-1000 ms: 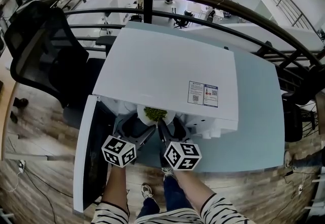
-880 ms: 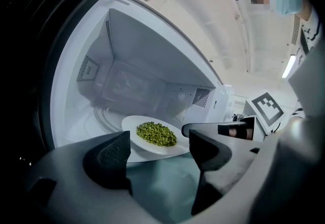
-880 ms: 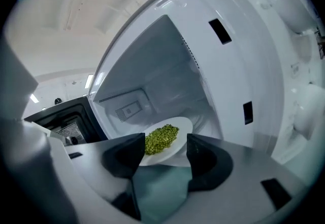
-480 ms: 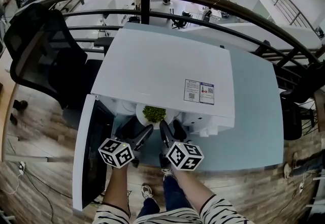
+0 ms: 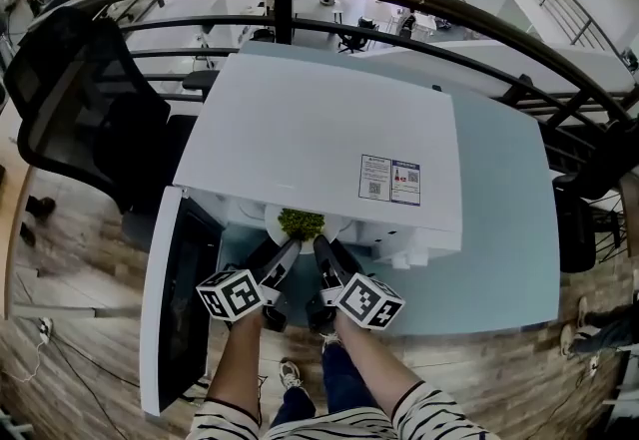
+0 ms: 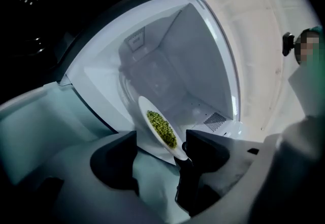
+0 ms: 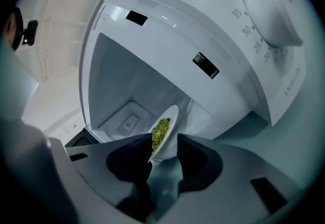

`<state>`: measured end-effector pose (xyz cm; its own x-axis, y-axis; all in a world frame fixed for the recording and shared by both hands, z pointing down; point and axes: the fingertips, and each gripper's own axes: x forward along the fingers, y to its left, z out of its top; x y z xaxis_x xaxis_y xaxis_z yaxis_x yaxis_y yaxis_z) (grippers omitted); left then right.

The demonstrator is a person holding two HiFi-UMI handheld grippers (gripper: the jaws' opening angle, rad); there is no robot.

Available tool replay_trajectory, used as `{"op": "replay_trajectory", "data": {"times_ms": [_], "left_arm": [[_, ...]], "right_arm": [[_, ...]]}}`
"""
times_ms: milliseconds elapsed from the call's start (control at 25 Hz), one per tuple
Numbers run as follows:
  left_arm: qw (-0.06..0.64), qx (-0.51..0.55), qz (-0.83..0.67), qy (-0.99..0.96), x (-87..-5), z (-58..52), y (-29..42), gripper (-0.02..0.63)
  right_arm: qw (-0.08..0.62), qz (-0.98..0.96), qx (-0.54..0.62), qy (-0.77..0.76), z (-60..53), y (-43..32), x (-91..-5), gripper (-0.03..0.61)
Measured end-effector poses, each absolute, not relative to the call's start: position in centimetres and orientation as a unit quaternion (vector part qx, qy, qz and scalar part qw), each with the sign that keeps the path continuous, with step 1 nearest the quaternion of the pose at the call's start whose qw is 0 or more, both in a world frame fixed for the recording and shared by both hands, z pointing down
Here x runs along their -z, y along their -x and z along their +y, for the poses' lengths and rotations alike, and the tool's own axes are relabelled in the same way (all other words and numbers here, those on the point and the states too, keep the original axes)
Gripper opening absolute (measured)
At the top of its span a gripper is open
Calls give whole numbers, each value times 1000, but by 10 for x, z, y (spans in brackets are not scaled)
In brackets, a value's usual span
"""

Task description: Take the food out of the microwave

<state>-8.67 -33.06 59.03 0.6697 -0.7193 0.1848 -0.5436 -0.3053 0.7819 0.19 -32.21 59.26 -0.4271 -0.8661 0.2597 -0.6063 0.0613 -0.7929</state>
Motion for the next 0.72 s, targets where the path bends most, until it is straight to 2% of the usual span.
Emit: {"op": "replay_trajectory", "data": {"times_ms": [200,280,480,720], "left_arm": [[446,129,-409,-785,-590,-332,93,170],[447,146,-416,-778,-587,-333,97,129],[469,156,-412,-766,-590,-329,98,103],[489,164,-407,-754,-586,-315,97,72]], "right_arm": [[163,712,471,495,-323,0,-593,139],[169,714,476,485,-323,2,-592,112],[191,699,500,473,-321,2,-593,86],[183,693,514,472,-306,1,-596,83]]}}
